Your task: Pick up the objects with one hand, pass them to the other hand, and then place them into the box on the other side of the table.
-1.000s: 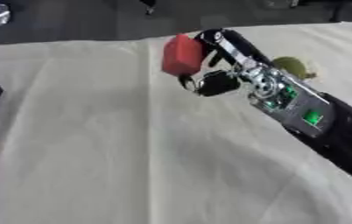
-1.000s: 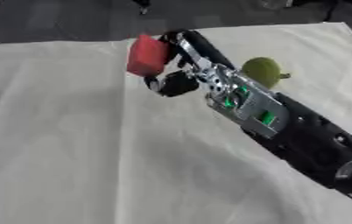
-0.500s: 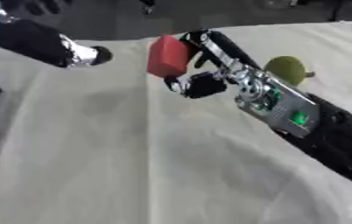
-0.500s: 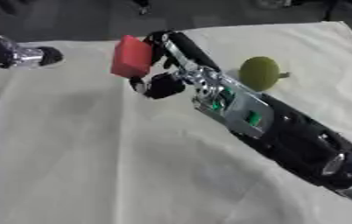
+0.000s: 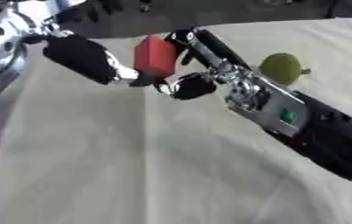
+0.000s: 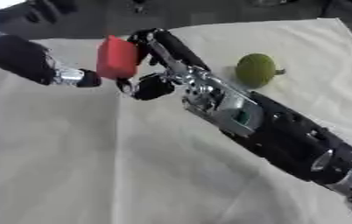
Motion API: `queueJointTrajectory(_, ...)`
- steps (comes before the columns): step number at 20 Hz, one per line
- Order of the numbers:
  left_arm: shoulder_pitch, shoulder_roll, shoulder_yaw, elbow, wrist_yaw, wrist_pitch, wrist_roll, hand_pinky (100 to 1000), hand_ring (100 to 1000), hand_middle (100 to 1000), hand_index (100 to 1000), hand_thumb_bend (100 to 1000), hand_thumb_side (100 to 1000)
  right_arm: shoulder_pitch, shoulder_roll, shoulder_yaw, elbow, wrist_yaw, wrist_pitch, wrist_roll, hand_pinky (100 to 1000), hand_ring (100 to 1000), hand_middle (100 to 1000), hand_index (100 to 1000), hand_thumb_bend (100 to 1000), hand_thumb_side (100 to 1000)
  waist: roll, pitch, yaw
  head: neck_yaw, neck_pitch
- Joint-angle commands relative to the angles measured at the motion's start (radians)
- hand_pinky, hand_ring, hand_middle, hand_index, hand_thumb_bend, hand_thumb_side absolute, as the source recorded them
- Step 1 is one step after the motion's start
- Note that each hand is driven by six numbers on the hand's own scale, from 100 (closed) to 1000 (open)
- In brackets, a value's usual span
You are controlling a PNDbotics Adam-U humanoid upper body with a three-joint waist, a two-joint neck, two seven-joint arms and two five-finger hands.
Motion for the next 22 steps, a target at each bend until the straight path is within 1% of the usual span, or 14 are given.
queueJointTrajectory(1, -0.018, -0.010, 0.000, 0.016, -0.038, -0.022, -0.015, 829, 803, 792, 855, 796, 377, -0.020, -0.005, -0.006, -0.015, 0.016, -0.025, 0.020, 628, 695, 460, 606, 334, 100, -0.008, -0.032, 0.003, 0.010, -0.007)
queueJointTrajectory(4, -0.009, -0.026, -0.004, 0.046, -0.073, -0.053, -0.016, 829, 805, 793, 851, 807, 330, -0.022, 0.002, -0.001, -0.015, 0.014, -0.059, 0.034, 624, 696, 459, 605, 333, 100, -0.011, -0.029, 0.004, 0.013, -0.012)
queueJointTrajectory(7, 0.000, -0.042, -0.007, 0.081, -0.095, -0.086, -0.012, 827, 807, 795, 849, 807, 309, -0.024, 0.006, 0.001, -0.015, 0.000, -0.095, 0.045, 619, 695, 456, 603, 332, 100, -0.012, -0.026, 0.004, 0.015, -0.011)
queueJointTrajectory(9, 0.006, -0.048, -0.007, 0.103, -0.107, -0.106, -0.008, 826, 809, 797, 848, 803, 268, -0.023, 0.007, 0.001, -0.015, -0.014, -0.121, 0.046, 616, 694, 454, 601, 330, 100, -0.011, -0.025, 0.003, 0.015, -0.011)
queueJointTrajectory(10, 0.009, -0.050, -0.006, 0.115, -0.116, -0.115, -0.005, 826, 811, 799, 847, 783, 229, -0.022, 0.007, 0.002, -0.015, -0.022, -0.134, 0.045, 613, 694, 453, 600, 329, 100, -0.011, -0.024, 0.002, 0.016, -0.013)
queueJointTrajectory(11, 0.012, -0.051, -0.005, 0.128, -0.127, -0.122, -0.001, 826, 811, 799, 847, 800, 245, -0.021, 0.007, 0.002, -0.015, -0.030, -0.146, 0.043, 613, 694, 453, 600, 329, 100, -0.011, -0.024, 0.002, 0.017, -0.014)
queueJointTrajectory(12, 0.014, -0.054, -0.003, 0.140, -0.138, -0.130, 0.003, 826, 811, 799, 847, 796, 237, -0.020, 0.006, 0.002, -0.015, -0.036, -0.155, 0.041, 613, 694, 453, 600, 329, 100, -0.011, -0.023, 0.001, 0.017, -0.015)
queueJointTrajectory(14, 0.019, -0.060, 0.000, 0.162, -0.160, -0.139, 0.015, 821, 807, 796, 846, 748, 211, -0.018, 0.006, 0.004, -0.015, -0.046, -0.166, 0.038, 612, 694, 452, 600, 331, 100, -0.011, -0.022, 0.000, 0.016, -0.017)
queueJointTrajectory(15, 0.021, -0.063, 0.001, 0.172, -0.169, -0.142, 0.021, 821, 807, 796, 846, 748, 211, -0.017, 0.006, 0.004, -0.015, -0.048, -0.169, 0.037, 612, 694, 452, 600, 331, 100, -0.011, -0.022, 0.000, 0.016, -0.017)
queueJointTrajectory(16, 0.023, -0.066, 0.004, 0.179, -0.175, -0.144, 0.027, 797, 782, 761, 825, 605, 163, -0.016, 0.007, 0.005, -0.015, -0.050, -0.171, 0.036, 611, 693, 452, 599, 330, 100, -0.011, -0.021, -0.001, 0.016, -0.017)
queueJointTrajectory(17, 0.025, -0.069, 0.009, 0.187, -0.179, -0.139, 0.037, 787, 772, 746, 821, 585, 152, -0.015, 0.007, 0.005, -0.015, -0.052, -0.172, 0.034, 610, 693, 452, 599, 330, 100, -0.011, -0.021, -0.002, 0.017, -0.018)
queueJointTrajectory(18, 0.027, -0.073, 0.011, 0.192, -0.182, -0.133, 0.050, 770, 750, 714, 807, 531, 110, -0.014, 0.008, 0.006, -0.015, -0.053, -0.174, 0.033, 610, 693, 452, 599, 330, 100, -0.011, -0.020, -0.003, 0.018, -0.017)
queueJointTrajectory(21, 0.033, -0.081, 0.009, 0.214, -0.183, -0.115, 0.086, 753, 730, 690, 785, 498, 100, -0.011, 0.009, 0.009, -0.015, -0.058, -0.183, 0.030, 609, 692, 451, 599, 330, 100, -0.010, -0.020, -0.006, 0.020, -0.017)
queueJointTrajectory(22, 0.036, -0.085, 0.009, 0.222, -0.181, -0.113, 0.099, 735, 694, 651, 749, 465, 100, -0.010, 0.010, 0.010, -0.015, -0.059, -0.187, 0.030, 608, 692, 451, 599, 330, 100, -0.010, -0.020, -0.007, 0.020, -0.017)
